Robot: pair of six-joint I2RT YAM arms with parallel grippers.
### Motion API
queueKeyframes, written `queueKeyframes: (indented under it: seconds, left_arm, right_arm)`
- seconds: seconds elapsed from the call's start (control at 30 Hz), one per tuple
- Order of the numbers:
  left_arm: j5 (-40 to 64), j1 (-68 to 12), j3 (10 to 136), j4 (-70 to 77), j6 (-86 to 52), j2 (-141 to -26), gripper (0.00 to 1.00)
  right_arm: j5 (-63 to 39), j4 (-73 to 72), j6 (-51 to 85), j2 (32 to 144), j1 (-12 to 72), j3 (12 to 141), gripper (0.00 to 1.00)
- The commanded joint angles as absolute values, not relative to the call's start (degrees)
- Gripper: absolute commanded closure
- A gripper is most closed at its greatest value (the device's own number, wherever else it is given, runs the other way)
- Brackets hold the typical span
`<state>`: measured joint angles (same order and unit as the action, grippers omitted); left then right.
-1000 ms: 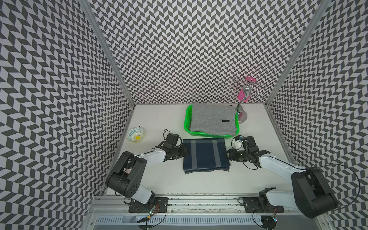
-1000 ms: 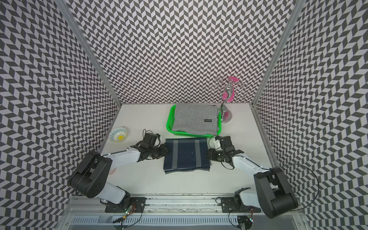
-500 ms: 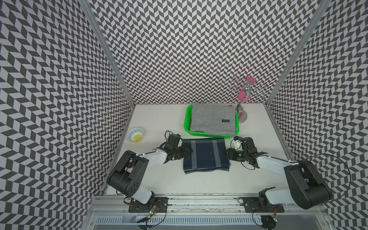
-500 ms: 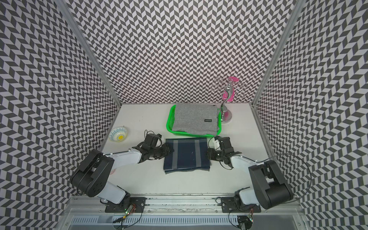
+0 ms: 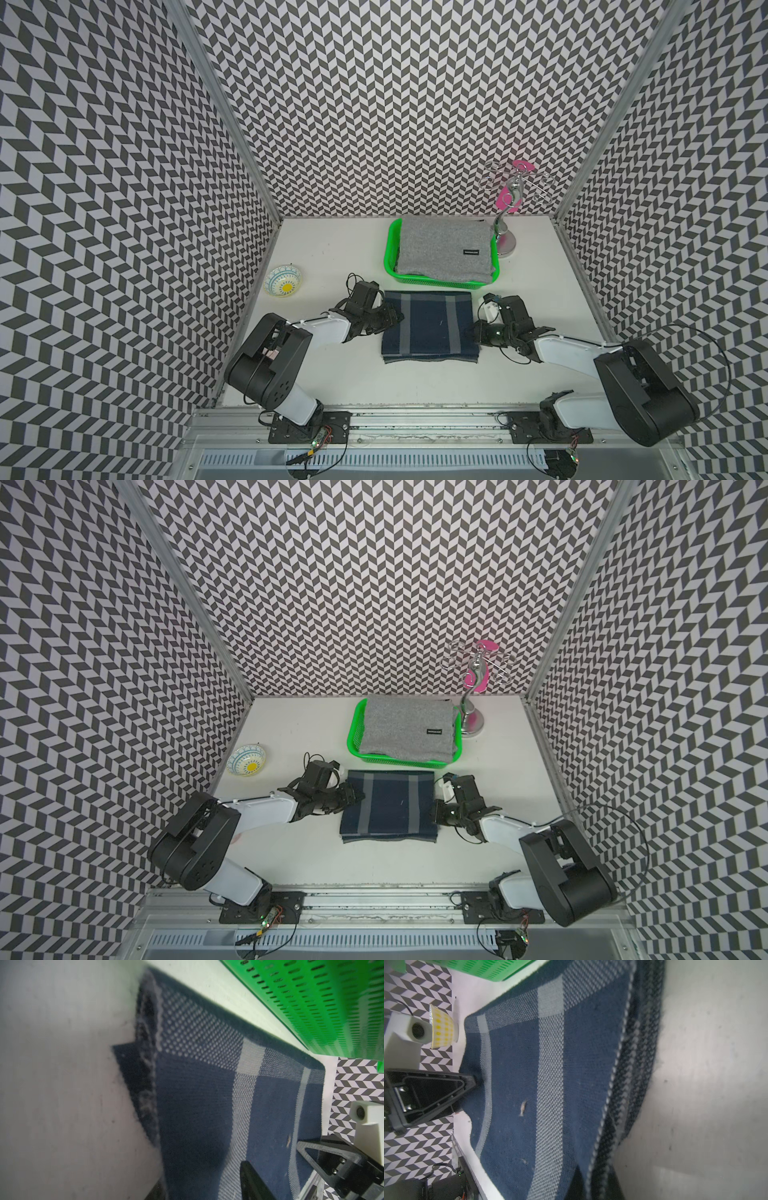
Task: Put the folded scarf in the basket
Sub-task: Move the scarf to the center of the board.
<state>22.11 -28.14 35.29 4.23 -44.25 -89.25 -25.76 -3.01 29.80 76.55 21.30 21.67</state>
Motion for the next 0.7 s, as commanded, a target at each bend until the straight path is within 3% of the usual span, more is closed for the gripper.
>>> queueKeyframes:
  seconds: [0.0,0.17,0.27,0.67]
  left_arm:
    - [22.68,-28.66,33.17,2.45,-43.86,-89.17,0.48]
    - [21.97,-27.79,33.57,1.21,-42.64,-88.54,0.43]
    - [21.72,-26.79,33.74,1.27,-42.29,-88.58,0.42]
    - [25.31,-27.13,34.49,6.06,-41.68,-94.61,0.41]
  right_arm:
    - [-25.52,2.21,31.15,72.39,21.88,19.53,0.78]
    - [-24.21,5.24,29.6,72.11,19.0,22.59,0.59]
    - [-25.13,4.29,28.77,73.24,16.09,23.72,0.53]
    - [-27.87,-2.02,28.57,82.07,17.56,24.83,0.54]
